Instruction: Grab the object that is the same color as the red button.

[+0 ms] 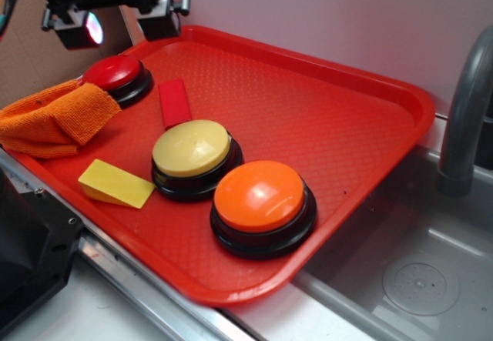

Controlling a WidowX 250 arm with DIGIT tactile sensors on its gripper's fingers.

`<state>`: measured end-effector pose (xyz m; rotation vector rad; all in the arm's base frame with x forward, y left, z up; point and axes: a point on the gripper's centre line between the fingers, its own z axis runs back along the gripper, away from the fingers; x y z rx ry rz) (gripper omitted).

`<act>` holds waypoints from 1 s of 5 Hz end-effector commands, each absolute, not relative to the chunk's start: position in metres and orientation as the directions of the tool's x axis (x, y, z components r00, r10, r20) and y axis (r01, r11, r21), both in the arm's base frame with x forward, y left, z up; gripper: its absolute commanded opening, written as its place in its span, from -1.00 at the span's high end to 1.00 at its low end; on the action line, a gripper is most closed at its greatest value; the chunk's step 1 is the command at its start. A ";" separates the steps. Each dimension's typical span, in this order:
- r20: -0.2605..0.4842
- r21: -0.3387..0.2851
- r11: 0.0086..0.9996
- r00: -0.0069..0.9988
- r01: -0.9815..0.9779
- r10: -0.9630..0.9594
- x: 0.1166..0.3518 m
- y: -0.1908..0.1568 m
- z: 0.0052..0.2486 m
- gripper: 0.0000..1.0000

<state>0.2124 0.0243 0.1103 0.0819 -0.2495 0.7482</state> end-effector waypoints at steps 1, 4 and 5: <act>0.235 -0.066 0.731 0.702 -0.679 0.672 0.228 0.037 0.065 -1.00; 0.202 -0.158 0.736 0.708 -0.659 0.677 0.257 0.030 0.028 -1.00; 0.173 -0.123 0.712 0.692 -0.691 0.701 0.252 0.036 0.021 -1.00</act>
